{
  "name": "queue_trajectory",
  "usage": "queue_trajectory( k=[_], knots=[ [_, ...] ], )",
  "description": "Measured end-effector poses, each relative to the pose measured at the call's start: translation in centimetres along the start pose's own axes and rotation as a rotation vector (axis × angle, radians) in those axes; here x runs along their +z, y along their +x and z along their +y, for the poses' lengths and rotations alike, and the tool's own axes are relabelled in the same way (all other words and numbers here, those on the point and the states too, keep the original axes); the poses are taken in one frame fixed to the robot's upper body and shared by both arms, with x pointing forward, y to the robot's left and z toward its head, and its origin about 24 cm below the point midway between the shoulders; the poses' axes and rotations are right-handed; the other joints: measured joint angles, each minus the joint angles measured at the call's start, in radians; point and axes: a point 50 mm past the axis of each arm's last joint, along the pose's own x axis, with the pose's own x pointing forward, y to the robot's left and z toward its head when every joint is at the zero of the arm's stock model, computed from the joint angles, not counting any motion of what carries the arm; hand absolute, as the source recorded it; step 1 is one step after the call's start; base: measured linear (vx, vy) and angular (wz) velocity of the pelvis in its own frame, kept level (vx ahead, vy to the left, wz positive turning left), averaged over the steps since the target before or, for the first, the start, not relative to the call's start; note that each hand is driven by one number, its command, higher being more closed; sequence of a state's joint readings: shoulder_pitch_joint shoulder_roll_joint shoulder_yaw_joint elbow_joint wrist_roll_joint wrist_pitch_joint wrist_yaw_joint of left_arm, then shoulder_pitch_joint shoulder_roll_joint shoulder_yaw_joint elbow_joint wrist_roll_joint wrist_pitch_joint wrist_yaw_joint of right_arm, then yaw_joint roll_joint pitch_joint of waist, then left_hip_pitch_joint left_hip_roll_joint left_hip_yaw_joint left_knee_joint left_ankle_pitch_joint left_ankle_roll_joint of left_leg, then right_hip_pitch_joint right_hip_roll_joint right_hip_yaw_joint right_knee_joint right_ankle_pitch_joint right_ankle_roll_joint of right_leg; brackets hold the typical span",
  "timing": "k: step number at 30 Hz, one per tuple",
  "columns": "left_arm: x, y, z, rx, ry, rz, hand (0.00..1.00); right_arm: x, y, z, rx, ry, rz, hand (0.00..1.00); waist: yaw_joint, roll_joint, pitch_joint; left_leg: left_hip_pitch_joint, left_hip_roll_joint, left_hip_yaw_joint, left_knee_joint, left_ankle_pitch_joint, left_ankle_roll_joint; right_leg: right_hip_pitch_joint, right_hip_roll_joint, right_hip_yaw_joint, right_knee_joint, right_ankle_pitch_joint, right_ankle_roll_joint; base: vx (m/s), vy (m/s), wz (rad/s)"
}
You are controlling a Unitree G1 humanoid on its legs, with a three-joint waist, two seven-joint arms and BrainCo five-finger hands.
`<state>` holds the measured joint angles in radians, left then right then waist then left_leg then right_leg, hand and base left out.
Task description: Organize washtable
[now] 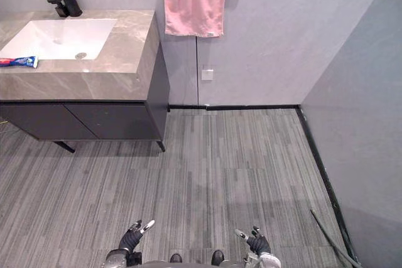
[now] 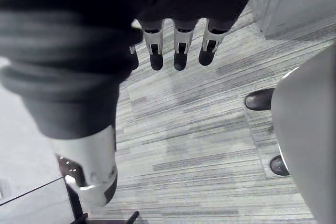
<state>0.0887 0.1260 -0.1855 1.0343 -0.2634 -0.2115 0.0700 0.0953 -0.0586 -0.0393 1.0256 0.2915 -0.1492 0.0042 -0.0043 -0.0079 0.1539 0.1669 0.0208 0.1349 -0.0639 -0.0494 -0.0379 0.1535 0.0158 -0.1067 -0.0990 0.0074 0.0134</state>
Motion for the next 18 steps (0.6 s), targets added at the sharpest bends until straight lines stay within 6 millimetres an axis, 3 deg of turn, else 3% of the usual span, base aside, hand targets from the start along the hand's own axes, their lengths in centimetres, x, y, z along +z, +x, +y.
queue_trajectory(
  k=[9,12,15,16,18],
  knots=[
    [-0.1,0.0,0.2,0.006,0.002,0.010,0.00,-0.1,0.0,0.1,-0.002,0.032,0.002,0.00,-0.007,-0.007,-0.005,-0.019,0.006,0.046,0.004,-0.023,0.021,-0.039,0.007,0.042,-0.004,-0.001,0.000,-0.08,-0.019,-0.14],
    [0.3,0.1,0.1,0.001,-0.001,-0.004,0.00,0.2,0.1,0.1,0.000,0.032,-0.006,0.00,-0.007,-0.010,-0.006,-0.071,0.013,0.074,0.059,-0.060,0.030,-0.109,0.006,0.070,0.072,-0.039,0.015,-0.01,-0.005,-0.34],
    [0.9,0.3,-0.1,-0.004,-0.019,-0.021,0.00,0.7,0.1,0.3,0.007,0.043,-0.030,0.00,-0.012,-0.019,0.009,-0.085,0.009,0.095,0.130,-0.107,0.038,-0.241,-0.018,0.072,0.375,-0.157,0.050,0.05,0.032,-0.21],
    [1.1,0.4,-0.2,-0.007,-0.023,-0.026,0.00,1.0,0.1,0.3,0.009,0.044,-0.041,0.00,-0.012,-0.019,0.017,-0.084,0.008,0.101,0.147,-0.119,0.044,-0.280,-0.029,0.061,0.482,-0.176,0.071,0.02,0.044,-0.10],
    [1.4,0.5,-0.6,-0.017,-0.031,-0.034,0.00,1.4,0.2,0.5,0.017,0.047,-0.062,0.00,-0.027,-0.020,0.027,-0.048,0.002,0.102,0.151,-0.138,0.055,-0.371,-0.066,0.004,0.703,-0.182,0.073,0.11,0.052,0.05]
  ],
)
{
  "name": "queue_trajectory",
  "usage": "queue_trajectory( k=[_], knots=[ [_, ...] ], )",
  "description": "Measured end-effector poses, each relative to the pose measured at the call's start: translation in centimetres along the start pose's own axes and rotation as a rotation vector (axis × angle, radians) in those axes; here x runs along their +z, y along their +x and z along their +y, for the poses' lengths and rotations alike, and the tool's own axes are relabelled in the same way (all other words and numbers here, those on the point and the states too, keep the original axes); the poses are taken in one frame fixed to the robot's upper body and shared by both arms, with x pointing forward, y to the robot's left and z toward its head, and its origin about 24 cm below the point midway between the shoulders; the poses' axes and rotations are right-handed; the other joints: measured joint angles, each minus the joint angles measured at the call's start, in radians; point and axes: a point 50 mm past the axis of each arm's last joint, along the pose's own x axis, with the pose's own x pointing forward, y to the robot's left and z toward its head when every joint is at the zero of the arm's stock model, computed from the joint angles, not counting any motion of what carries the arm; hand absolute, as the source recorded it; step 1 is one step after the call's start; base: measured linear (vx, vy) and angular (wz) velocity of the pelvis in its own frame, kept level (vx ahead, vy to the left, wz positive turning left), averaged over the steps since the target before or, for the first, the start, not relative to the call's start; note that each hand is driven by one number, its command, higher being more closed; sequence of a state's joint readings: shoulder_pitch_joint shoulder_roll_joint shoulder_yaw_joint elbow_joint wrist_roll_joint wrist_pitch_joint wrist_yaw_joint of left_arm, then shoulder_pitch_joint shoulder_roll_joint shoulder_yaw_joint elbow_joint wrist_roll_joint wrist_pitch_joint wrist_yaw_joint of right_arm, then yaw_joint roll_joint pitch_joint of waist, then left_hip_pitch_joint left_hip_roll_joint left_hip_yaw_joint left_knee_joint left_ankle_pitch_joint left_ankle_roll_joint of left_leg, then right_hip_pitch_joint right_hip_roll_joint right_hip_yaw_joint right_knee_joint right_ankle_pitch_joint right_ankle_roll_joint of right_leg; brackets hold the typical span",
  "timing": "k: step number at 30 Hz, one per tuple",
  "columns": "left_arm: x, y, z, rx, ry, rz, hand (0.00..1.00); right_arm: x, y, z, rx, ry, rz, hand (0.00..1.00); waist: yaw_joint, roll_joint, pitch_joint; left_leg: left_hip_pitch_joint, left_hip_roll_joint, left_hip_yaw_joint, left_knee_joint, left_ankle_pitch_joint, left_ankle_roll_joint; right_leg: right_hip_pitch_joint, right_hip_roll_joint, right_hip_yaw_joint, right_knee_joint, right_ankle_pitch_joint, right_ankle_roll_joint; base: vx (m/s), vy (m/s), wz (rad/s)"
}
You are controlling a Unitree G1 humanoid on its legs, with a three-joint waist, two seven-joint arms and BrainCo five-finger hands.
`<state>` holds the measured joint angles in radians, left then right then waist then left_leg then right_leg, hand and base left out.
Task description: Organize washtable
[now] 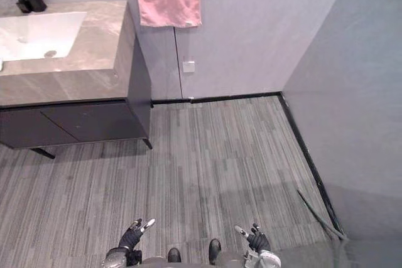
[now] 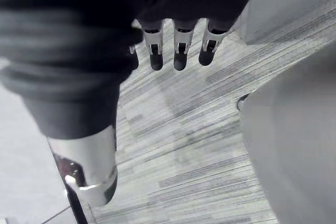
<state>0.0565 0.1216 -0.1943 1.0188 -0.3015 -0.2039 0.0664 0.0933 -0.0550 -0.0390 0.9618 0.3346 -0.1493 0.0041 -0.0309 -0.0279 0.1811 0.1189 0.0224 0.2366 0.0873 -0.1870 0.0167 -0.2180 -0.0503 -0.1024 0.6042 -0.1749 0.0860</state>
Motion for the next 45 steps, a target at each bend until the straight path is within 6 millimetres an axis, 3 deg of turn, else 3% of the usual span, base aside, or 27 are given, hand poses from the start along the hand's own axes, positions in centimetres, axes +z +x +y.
queue_trajectory(
  k=[2,4,6,7,8,9,10,12,16,19,21,23,24,25,27,31,33,34,35,36,38,40,41,42,43,44,45],
  knots=[
    [0.3,0.1,0.0,0.002,-0.003,-0.009,0.00,0.2,0.1,0.0,0.002,-0.003,-0.008,0.00,-0.009,-0.013,0.009,0.051,-0.009,-0.004,-0.013,-0.025,0.003,-0.035,-0.057,-0.084,0.116,-0.068,-0.016,0.21,0.037,0.03],
    [0.3,0.1,-0.2,-0.001,-0.013,-0.008,0.00,0.5,0.1,0.0,0.003,-0.006,-0.016,0.00,-0.014,-0.006,0.009,0.078,0.009,-0.004,-0.016,-0.041,-0.011,-0.056,-0.073,-0.140,0.088,-0.094,-0.024,0.28,-0.008,-0.02],
    [0.4,0.2,-0.9,-0.013,-0.028,-0.012,0.00,1.3,0.4,0.1,0.007,-0.015,-0.041,0.00,-0.026,0.014,0.021,0.090,0.047,-0.004,-0.018,-0.051,-0.029,-0.084,-0.058,-0.174,-0.015,-0.087,-0.030,0.32,-0.070,0.04],
    [0.3,0.1,-1.2,-0.019,-0.038,-0.010,0.00,1.7,0.4,0.1,0.010,-0.018,-0.054,0.00,-0.035,0.025,0.028,0.098,0.067,-0.001,-0.018,-0.056,-0.049,-0.085,-0.031,-0.173,-0.123,-0.047,-0.047,0.40,-0.133,0.06],
    [0.3,0.1,-1.2,-0.017,-0.044,-0.009,0.00,1.4,0.3,0.2,0.012,-0.012,-0.053,0.00,-0.038,0.016,0.024,0.115,0.066,-0.002,-0.023,-0.068,-0.074,-0.080,-0.026,-0.165,-0.224,0.062,-0.070,0.44,-0.163,0.06],
    [0.2,0.1,-1.2,-0.013,-0.046,-0.004,0.00,1.4,0.2,0.1,0.009,-0.002,-0.056,0.00,-0.039,0.015,0.028,0.129,0.071,-0.002,-0.028,-0.080,-0.093,-0.079,-0.030,-0.164,-0.207,0.103,-0.112,0.52,-0.213,-0.04],
    [0.1,0.1,-1.8,-0.020,-0.065,0.003,0.00,2.3,0.5,-0.1,0.008,-0.016,-0.079,0.00,-0.041,0.053,0.031,0.144,0.107,0.010,-0.026,-0.077,-0.112,-0.076,-0.002,-0.176,-0.179,0.074,-0.116,0.44,-0.213,-0.03],
    [0.3,0.2,-2.9,-0.042,-0.073,-0.002,0.00,2.5,0.5,-0.4,0.001,-0.024,-0.084,0.00,-0.048,0.078,0.033,0.114,0.135,0.003,0.067,-0.067,-0.130,-0.050,0.018,-0.186,-0.198,0.030,-0.138,0.42,-0.229,0.04],
    [1.5,0.1,-3.9,-0.059,-0.120,-0.060,0.00,2.0,0.3,-0.3,-0.001,-0.010,-0.066,0.00,-0.033,0.071,0.050,-0.160,0.253,-0.071,0.778,-0.037,-0.153,0.197,0.077,-0.205,-0.403,0.023,-0.156,0.45,-0.219,0.16],
    [2.9,0.2,-4.1,-0.060,-0.159,-0.118,0.00,2.4,0.5,1.0,0.027,0.016,-0.090,0.00,-0.003,0.047,0.063,-0.321,0.277,-0.040,0.946,-0.039,-0.150,0.328,0.087,-0.186,-0.507,0.022,-0.159,0.37,-0.122,-0.15],
    [4.1,0.4,-4.1,-0.067,-0.192,-0.159,0.00,3.2,0.8,2.3,0.058,0.029,-0.108,0.00,0.022,0.048,0.072,-0.426,0.249,-0.011,0.850,-0.059,-0.117,0.371,0.079,-0.157,-0.542,0.022,-0.158,0.32,0.011,-0.43],
    [4.9,0.6,-4.2,-0.085,-0.206,-0.183,0.00,3.6,1.0,3.3,0.081,0.040,-0.118,0.00,0.048,0.037,0.084,-0.464,0.157,0.004,0.584,-0.056,-0.098,0.408,0.035,-0.136,-0.556,0.008,-0.136,0.36,0.141,-0.47],
    [4.9,0.5,-4.4,-0.089,-0.208,-0.185,0.00,3.7,1.0,3.5,0.086,0.040,-0.121,0.00,0.047,0.040,0.083,-0.467,0.112,0.005,0.429,-0.012,-0.084,0.424,0.022,-0.132,-0.560,-0.005,-0.114,0.65,0.293,-0.44],
    [4.9,0.5,-4.6,-0.092,-0.216,-0.182,0.00,3.6,1.2,3.8,0.089,0.031,-0.103,0.00,0.054,0.061,0.077,-0.467,0.064,-0.030,0.241,0.195,0.018,0.459,0.024,-0.098,-0.574,-0.062,-0.058,0.66,0.291,-0.02],
    [5.4,0.8,-3.7,-0.072,-0.203,-0.191,0.00,3.4,1.2,4.7,0.110,0.031,-0.097,0.00,0.055,0.006,0.077,-0.478,0.013,-0.023,0.251,0.157,0.044,0.450,-0.026,-0.091,-0.558,-0.061,-0.057,0.62,0.252,0.22],
    [5.3,0.9,-3.1,-0.057,-0.217,-0.188,0.00,3.2,1.1,5.1,0.120,0.039,-0.093,0.00,0.085,0.001,0.073,-0.416,-0.021,0.004,0.301,0.053,0.065,0.475,-0.067,-0.061,-0.468,-0.019,-0.005,0.36,0.155,0.01],
    [4.6,0.7,-2.7,-0.042,-0.226,-0.168,0.00,2.8,1.1,5.0,0.117,0.041,-0.077,0.00,0.080,0.002,0.070,-0.326,-0.034,-0.005,0.241,0.008,0.061,0.391,-0.096,-0.042,-0.189,-0.007,0.016,0.35,0.184,-0.07],
    [4.2,0.6,-2.5,-0.041,-0.216,-0.157,0.00,2.5,1.0,4.8,0.115,0.045,-0.068,0.00,0.073,-0.005,0.071,-0.262,-0.053,-0.022,0.185,0.010,0.063,0.317,-0.127,-0.037,0.002,0.050,0.060,0.34,0.102,0.25],
    [3.5,0.6,-2.7,-0.048,-0.193,-0.126,0.00,2.1,0.9,4.6,0.107,0.055,-0.063,0.00,0.050,-0.009,0.067,-0.192,-0.072,-0.050,0.126,0.012,0.067,0.225,-0.145,-0.030,0.216,0.032,0.049,0.45,0.095,0.47],
    [2.9,0.6,-2.4,-0.039,-0.186,-0.101,0.00,2.6,0.8,4.7,0.113,0.054,-0.084,0.00,0.039,-0.010,0.065,-0.134,-0.077,-0.071,0.090,0.010,0.073,0.147,-0.145,-0.053,0.308,-0.047,0.002,0.32,0.053,0.54],
    [2.5,0.6,-2.4,-0.035,-0.183,-0.081,0.00,2.9,0.8,4.5,0.113,0.050,-0.100,0.00,0.029,0.004,0.070,-0.070,-0.072,-0.103,0.067,0.005,0.080,0.051,-0.134,-0.114,0.276,-0.128,-0.043,0.33,0.014,0.58],
    [2.5,0.6,-2.6,-0.037,-0.189,-0.076,0.00,3.5,1.0,4.2,0.111,0.035,-0.118,0.00,0.015,0.013,0.072,-0.021,-0.053,-0.163,0.061,-0.015,0.077,-0.029,-0.074,-0.104,0.074,-0.140,-0.055,0.49,-0.056,0.87],
    [2.4,0.6,-2.7,-0.039,-0.193,-0.074,0.00,3.6,1.0,4.0,0.109,0.032,-0.124,0.00,0.014,0.017,0.074,-0.005,-0.042,-0.180,0.056,-0.020,0.070,-0.051,-0.052,-0.084,0.004,-0.129,-0.054,0.48,-0.114,0.97],
    [2.2,0.5,-2.9,-0.042,-0.196,-0.068,0.00,4.0,1.0,3.9,0.108,0.030,-0.137,0.00,0.012,0.016,0.072,0.020,-0.029,-0.210,0.049,-0.028,0.055,-0.067,-0.009,-0.040,-0.166,-0.060,-0.044,0.49,-0.129,1.00],
    [1.8,0.4,-2.8,-0.038,-0.197,-0.054,0.00,3.4,0.9,3.7,0.103,0.032,-0.122,0.00,0.009,0.010,0.068,0.042,-0.034,-0.224,0.048,-0.054,0.011,-0.060,0.010,0.007,-0.330,0.081,-0.058,0.58,-0.174,1.05],
    [1.7,0.4,-2.6,-0.032,-0.199,-0.051,0.00,3.0,0.8,3.6,0.099,0.034,-0.109,0.00,0.009,-0.010,0.057,0.061,-0.039,-0.238,0.049,-0.074,-0.001,-0.060,0.011,0.027,-0.347,0.190,-0.075,0.50,-0.191,0.91],
    [1.5,0.4,-2.5,-0.020,-0.214,-0.039,0.00,3.0,0.8,3.3,0.099,0.030,-0.107,0.00,0.011,-0.001,0.048,0.089,-0.023,-0.262,0.051,-0.094,-0.017,-0.059,0.013,0.025,-0.302,0.215,-0.091,0.50,-0.205,0.64]
  ],
)
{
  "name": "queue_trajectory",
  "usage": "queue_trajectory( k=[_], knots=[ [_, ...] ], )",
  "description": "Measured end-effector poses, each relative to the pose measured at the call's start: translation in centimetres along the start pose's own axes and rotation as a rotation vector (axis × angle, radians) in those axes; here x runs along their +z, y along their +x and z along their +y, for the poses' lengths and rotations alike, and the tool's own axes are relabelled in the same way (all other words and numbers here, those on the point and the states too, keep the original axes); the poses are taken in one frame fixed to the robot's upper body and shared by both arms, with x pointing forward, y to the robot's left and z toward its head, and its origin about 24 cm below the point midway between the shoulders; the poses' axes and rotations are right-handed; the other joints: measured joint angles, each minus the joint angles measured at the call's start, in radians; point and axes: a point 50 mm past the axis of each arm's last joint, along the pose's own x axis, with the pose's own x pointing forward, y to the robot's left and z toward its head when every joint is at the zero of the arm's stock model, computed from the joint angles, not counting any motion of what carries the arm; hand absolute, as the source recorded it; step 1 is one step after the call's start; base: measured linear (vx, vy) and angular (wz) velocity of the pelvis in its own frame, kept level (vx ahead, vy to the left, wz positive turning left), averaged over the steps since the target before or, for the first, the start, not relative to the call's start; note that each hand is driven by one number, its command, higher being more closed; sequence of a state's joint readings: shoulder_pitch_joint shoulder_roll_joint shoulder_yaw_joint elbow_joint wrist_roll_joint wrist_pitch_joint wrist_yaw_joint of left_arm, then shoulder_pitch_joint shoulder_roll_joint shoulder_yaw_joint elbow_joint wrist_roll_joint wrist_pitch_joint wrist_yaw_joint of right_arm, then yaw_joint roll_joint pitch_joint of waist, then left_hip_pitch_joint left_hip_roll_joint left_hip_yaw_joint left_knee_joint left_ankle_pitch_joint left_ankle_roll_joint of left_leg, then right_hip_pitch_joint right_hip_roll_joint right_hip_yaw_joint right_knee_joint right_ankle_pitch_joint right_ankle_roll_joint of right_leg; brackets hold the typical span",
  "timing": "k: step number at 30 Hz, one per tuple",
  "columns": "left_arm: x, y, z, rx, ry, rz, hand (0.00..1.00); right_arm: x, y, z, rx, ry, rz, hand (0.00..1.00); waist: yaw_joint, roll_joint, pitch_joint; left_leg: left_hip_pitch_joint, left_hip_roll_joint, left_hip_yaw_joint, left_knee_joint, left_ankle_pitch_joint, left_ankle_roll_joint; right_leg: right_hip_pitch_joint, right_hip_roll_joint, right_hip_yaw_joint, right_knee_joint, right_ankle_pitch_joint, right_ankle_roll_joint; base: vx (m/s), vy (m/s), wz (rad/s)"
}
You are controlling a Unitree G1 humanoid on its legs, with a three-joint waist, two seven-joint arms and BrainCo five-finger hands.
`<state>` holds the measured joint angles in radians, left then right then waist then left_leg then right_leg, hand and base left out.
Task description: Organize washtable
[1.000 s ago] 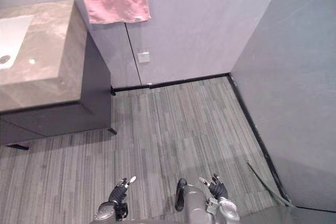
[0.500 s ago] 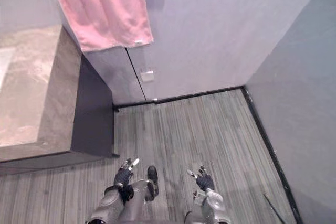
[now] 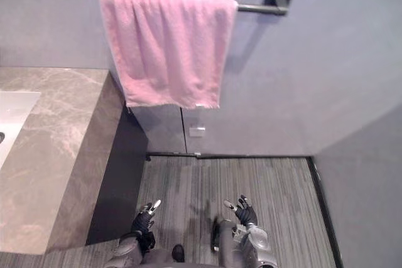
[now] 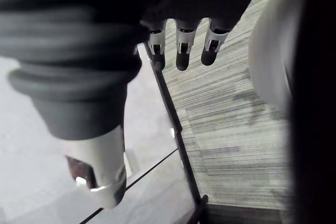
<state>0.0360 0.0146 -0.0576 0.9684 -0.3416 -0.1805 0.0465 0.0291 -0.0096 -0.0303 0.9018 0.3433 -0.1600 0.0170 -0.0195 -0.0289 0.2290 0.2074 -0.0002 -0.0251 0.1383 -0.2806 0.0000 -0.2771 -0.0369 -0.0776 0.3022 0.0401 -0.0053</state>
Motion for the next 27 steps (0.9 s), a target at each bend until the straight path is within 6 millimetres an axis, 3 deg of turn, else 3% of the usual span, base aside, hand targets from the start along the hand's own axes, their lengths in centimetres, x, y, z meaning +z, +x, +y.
queue_trajectory(
  k=[2,3,5,6,8,9,11,12,14,15,16,19,27],
  knots=[
    [-0.9,-0.4,-1.0,-0.003,-0.070,0.016,0.00,-0.4,-0.2,-0.9,-0.018,-0.004,0.018,0.00,0.007,0.051,-0.040,-0.024,0.059,0.001,0.077,0.017,-0.030,0.043,0.019,-0.063,-0.011,-0.067,-0.025,0.60,-0.262,0.63],
    [-0.9,-0.4,-1.0,0.001,-0.080,0.016,0.00,-0.3,-0.2,-0.9,-0.017,-0.004,0.015,0.00,0.004,0.056,-0.039,-0.043,0.067,0.004,0.128,0.018,-0.034,0.062,0.020,-0.077,-0.020,-0.079,-0.028,0.55,-0.260,0.65],
    [-0.5,-0.3,-1.5,-0.005,-0.099,0.000,0.00,-0.4,-0.4,-1.0,-0.017,0.000,0.016,0.00,0.004,0.055,-0.036,-0.129,0.098,0.049,0.369,0.050,-0.109,0.146,0.027,-0.111,-0.071,-0.099,-0.044,0.34,-0.164,0.56],
    [-0.1,-0.2,-1.7,-0.017,-0.091,-0.018,0.00,-0.9,-0.7,-1.1,-0.020,0.005,0.022,0.00,0.019,0.051,-0.033,-0.191,0.157,0.131,0.531,0.039,-0.110,0.216,0.034,-0.125,-0.105,-0.110,-0.055,0.26,-0.119,0.37],
    [0.1,-0.2,-1.8,-0.028,-0.077,-0.028,0.00,-1.3,-0.8,-1.0,-0.023,0.012,0.037,0.00,0.032,0.042,-0.035,-0.220,0.213,0.231,0.598,0.022,-0.081,0.294,0.036,-0.139,-0.142,-0.116,-0.065,0.29,-0.105,0.16],
    [0.1,-0.2,-1.9,-0.035,-0.074,-0.029,0.00,-1.4,-0.9,-1.0,-0.024,0.014,0.040,0.00,0.035,0.032,-0.036,-0.243,0.218,0.246,0.576,0.014,-0.069,0.317,0.032,-0.137,-0.161,-0.116,-0.065,0.28,-0.059,-0.01],
    [0.0,-0.2,-2.0,-0.048,-0.060,-0.024,0.00,-1.5,-0.9,-0.9,-0.021,0.017,0.042,0.00,0.033,0.040,-0.040,-0.271,0.212,0.244,0.458,0.015,-0.070,0.338,0.022,-0.133,-0.183,-0.116,-0.064,0.18,0.027,-0.14],
    [-0.1,-0.2,-2.1,-0.056,-0.048,-0.020,0.00,-1.5,-0.8,-0.9,-0.022,0.016,0.043,0.00,0.033,0.044,-0.041,-0.270,0.197,0.229,0.324,0.026,-0.075,0.345,0.014,-0.123,-0.186,-0.119,-0.051,0.15,0.109,-0.21],
    [-0.6,-0.3,-2.4,-0.067,-0.028,0.003,0.00,-1.4,-0.9,-1.2,-0.029,0.008,0.039,0.00,0.032,0.074,-0.052,-0.264,0.186,0.178,0.131,0.181,-0.096,0.354,0.028,-0.109,-0.186,-0.134,-0.016,0.14,0.142,-0.13],
    [-0.5,-0.2,-2.6,-0.080,-0.008,0.007,0.00,-1.5,-0.8,-1.3,-0.031,0.006,0.049,0.00,0.032,0.071,-0.056,-0.240,0.170,0.166,0.115,0.173,-0.094,0.369,0.027,-0.099,-0.195,-0.131,-0.001,0.11,0.157,-0.03],
    [-0.5,-0.2,-2.2,-0.076,0.017,0.008,0.00,-1.8,-0.9,-1.0,-0.028,0.013,0.058,0.00,0.035,0.047,-0.060,-0.208,0.155,0.174,0.069,0.182,-0.090,0.378,0.011,-0.086,-0.211,-0.130,0.011,0.09,0.120,-0.03],
    [-0.7,-0.2,-1.1,-0.060,0.061,0.016,0.00,-2.5,-1.0,-0.2,-0.011,0.025,0.079,0.00,0.037,0.030,-0.075,-0.153,0.130,0.227,-0.021,0.212,-0.078,0.380,-0.010,-0.044,-0.236,-0.119,0.031,0.03,0.076,-0.30],
    [-1.3,-0.4,-1.4,-0.081,0.113,0.039,0.00,-2.7,-1.0,-0.8,-0.024,-0.002,0.096,0.00,0.031,0.044,-0.079,-0.064,0.116,0.275,-0.112,0.241,-0.079,0.416,-0.004,0.002,-0.272,-0.101,0.036,0.00,0.017,-0.22]
  ],
)
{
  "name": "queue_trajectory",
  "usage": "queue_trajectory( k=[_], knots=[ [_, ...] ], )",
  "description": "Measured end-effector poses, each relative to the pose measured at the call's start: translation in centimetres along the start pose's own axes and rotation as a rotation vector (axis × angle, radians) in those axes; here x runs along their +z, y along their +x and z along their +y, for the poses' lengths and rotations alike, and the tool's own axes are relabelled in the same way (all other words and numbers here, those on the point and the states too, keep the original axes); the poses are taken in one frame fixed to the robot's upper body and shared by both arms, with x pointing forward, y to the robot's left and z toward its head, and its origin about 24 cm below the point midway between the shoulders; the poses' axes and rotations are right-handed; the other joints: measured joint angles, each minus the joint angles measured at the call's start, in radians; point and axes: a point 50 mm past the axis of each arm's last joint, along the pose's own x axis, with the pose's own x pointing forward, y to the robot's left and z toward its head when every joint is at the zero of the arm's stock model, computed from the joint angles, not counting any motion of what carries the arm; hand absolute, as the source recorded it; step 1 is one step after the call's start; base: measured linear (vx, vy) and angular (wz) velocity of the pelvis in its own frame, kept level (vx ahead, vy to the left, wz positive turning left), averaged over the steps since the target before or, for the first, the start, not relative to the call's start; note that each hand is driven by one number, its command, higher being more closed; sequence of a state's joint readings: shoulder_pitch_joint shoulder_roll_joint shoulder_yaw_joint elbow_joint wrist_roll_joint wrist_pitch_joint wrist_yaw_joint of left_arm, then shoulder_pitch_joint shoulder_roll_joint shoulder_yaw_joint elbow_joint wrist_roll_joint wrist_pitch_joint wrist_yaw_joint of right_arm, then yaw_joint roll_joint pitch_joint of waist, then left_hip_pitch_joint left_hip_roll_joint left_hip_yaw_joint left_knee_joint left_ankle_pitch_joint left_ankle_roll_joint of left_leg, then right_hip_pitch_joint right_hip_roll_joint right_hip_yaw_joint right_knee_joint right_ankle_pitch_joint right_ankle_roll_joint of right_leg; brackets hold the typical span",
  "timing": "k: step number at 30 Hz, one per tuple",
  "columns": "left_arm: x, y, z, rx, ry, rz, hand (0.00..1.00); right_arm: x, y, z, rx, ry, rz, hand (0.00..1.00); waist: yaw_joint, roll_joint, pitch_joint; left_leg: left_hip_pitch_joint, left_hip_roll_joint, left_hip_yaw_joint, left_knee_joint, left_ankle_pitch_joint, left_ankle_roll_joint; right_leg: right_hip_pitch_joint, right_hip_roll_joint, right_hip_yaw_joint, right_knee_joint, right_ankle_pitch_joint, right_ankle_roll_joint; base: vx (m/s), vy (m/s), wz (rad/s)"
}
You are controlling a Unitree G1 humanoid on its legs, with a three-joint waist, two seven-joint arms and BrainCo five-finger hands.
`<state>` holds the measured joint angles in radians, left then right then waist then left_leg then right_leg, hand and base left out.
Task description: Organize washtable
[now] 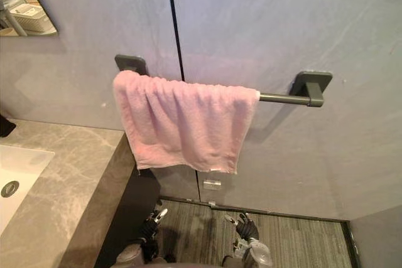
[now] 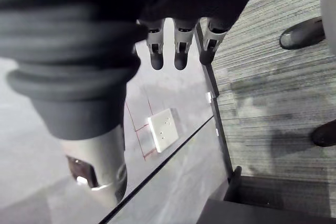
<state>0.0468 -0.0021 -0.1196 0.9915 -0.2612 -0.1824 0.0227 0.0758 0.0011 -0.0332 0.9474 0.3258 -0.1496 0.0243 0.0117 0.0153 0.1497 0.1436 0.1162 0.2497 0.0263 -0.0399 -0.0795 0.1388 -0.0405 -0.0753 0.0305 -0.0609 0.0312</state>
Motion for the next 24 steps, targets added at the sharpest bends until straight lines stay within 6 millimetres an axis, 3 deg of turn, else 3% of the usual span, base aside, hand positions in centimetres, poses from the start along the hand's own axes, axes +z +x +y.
queue_trajectory(
  k=[11,19,24],
  knots=[
    [0.8,-0.6,0.4,0.063,-0.032,-0.083,0.00,-0.2,0.0,-0.9,-0.024,-0.024,0.017,0.00,0.002,0.000,-0.004,0.020,-0.003,-0.017,-0.035,0.013,-0.007,0.018,0.005,-0.010,-0.017,0.000,-0.001,-0.01,-0.017,0.02],
    [6.4,-3.7,2.4,0.182,-0.165,-0.440,0.00,0.0,-0.4,-0.7,0.022,-0.090,-0.007,0.00,0.004,-0.003,-0.008,0.018,-0.013,-0.056,-0.037,0.013,-0.005,0.031,-0.004,-0.040,-0.013,-0.010,0.004,-0.02,-0.008,0.12],
    [8.6,-5.4,2.5,0.204,-0.161,-0.571,0.00,-0.4,-0.9,-0.9,0.020,-0.086,-0.006,0.00,0.006,-0.015,-0.030,0.014,-0.017,-0.074,-0.037,0.012,-0.004,0.028,-0.011,-0.058,0.007,-0.030,0.008,-0.01,-0.012,0.11]
  ],
)
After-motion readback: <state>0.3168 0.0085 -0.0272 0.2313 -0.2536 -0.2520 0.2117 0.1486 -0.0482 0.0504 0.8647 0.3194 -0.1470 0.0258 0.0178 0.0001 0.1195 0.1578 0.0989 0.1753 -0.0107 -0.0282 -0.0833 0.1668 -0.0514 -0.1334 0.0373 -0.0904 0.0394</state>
